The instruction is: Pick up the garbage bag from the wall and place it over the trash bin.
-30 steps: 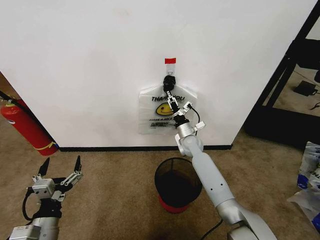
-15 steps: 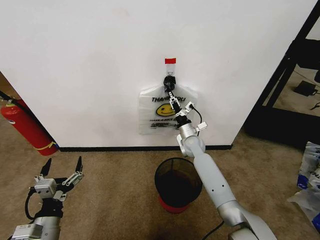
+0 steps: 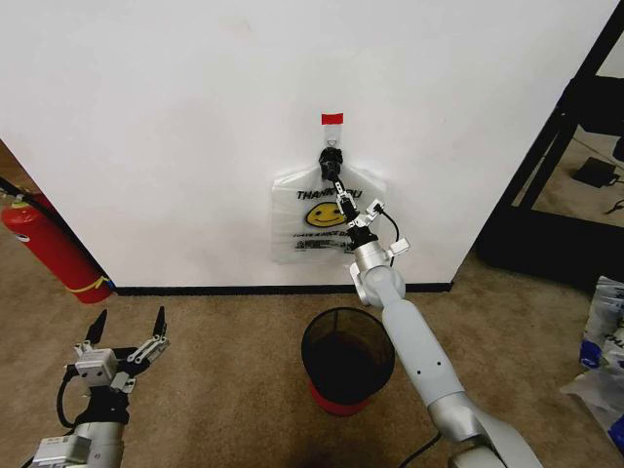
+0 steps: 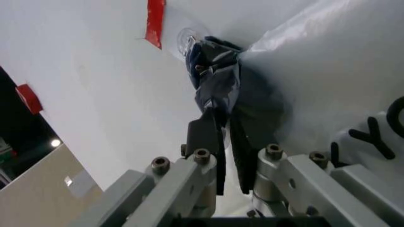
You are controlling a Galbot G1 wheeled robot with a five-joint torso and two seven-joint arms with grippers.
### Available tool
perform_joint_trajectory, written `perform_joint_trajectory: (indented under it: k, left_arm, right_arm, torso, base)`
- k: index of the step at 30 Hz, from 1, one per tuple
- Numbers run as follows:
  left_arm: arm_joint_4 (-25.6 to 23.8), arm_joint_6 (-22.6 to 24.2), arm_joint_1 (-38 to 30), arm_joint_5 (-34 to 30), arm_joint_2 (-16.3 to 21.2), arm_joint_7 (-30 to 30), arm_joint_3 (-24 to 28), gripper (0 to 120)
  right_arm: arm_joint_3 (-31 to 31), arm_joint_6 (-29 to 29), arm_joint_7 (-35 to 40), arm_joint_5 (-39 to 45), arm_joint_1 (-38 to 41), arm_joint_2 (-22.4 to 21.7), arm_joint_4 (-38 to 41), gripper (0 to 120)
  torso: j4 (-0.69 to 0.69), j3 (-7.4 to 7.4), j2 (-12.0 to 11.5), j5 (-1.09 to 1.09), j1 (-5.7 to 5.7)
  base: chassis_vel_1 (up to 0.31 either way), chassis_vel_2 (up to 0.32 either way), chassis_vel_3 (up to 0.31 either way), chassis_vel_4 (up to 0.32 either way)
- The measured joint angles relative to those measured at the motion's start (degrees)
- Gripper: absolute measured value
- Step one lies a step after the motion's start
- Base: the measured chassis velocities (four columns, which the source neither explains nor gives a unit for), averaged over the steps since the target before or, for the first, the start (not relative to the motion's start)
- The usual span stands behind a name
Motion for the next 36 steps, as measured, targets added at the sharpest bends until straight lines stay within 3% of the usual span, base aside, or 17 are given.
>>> perform_joint_trajectory:
  k: [4, 15, 36]
  left_arm:
    - [0.18, -0.46, 0.03, 0.12, -0.17, -0.10, 0.11, 100]
    - [0.61, -0.99, -0.10, 0.15, -0.24, -0.37, 0.17, 100]
    - [1.32, -1.64, -0.68, -0.56, 1.32, -0.95, 0.95, 100]
  right_arm:
    - [-0.01, 0.19, 0.04, -0.69, 0.03, -0.07, 0.00, 0]
    - [-2.02, 0.62, -2.20, -3.27, -3.05, -2.01, 1.35, 0]
    - [-2.91, 1.59, -7.17, -10.06, -19.52, -9.29, 8.92, 0]
  torso:
    - [0.00, 0.00, 0.00, 0.00, 0.00]
    - [0.00, 0.00, 0.00, 0.00, 0.00]
    - [0.00, -0.01, 0.00, -0.01, 0.00]
  base:
    - [0.000, 0.000, 0.000, 0.000]
    - [0.000, 0.000, 0.000, 0.000]
    - [0.000, 0.000, 0.000, 0.000]
